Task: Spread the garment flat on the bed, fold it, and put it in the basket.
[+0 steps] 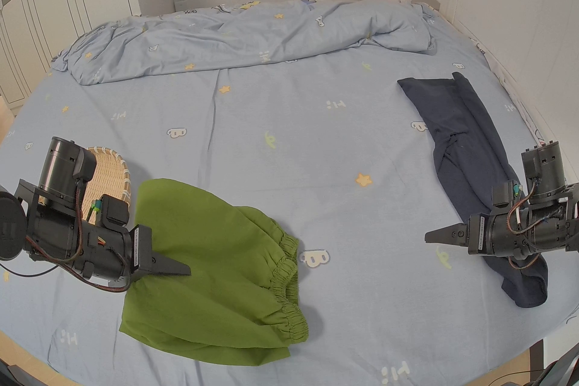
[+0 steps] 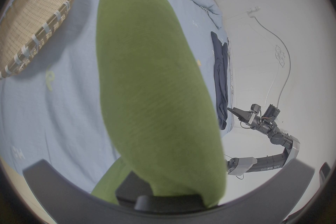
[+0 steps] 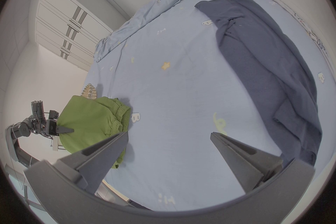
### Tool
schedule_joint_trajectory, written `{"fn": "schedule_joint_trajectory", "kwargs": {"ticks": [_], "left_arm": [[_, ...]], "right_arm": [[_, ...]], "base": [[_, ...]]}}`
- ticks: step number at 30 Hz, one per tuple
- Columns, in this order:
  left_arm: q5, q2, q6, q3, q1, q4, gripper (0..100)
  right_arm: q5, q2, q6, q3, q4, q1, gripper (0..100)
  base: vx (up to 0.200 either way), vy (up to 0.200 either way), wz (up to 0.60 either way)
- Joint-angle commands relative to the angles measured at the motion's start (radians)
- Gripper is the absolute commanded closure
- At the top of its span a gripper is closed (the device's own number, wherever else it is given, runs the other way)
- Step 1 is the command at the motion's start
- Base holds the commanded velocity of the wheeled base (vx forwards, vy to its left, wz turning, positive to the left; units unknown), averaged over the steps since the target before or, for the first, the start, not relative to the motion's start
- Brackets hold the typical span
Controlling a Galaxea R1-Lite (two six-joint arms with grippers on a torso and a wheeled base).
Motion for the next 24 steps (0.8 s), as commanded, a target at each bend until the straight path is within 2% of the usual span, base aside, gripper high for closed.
{"fn": "schedule_joint_trajectory", "kwargs": {"ticks": [1, 20, 23, 24], "left_arm": [[0.0, -0.003, 0.0, 0.004, -0.011, 0.0, 100], [0.0, -0.003, 0.001, 0.021, -0.053, 0.0, 100], [0.014, -0.006, 0.027, 0.036, -0.08, 0.0, 100], [0.03, -0.014, 0.069, 0.047, -0.108, 0.0, 100]], "right_arm": [[0.0, -0.001, 0.001, 0.0, 0.0, 0.001, 0], [0.0, -0.004, -0.001, 0.001, 0.0, 0.001, 0], [0.0, -0.004, 0.001, 0.001, 0.0, 0.001, 0], [0.0, -0.004, -0.001, 0.001, 0.0, 0.001, 0]], "base": [[0.0, 0.2, 0.0], [0.0, 0.2, 0.0], [0.0, 0.0, 0.0], [0.0, 0.0, 0.0]]}}
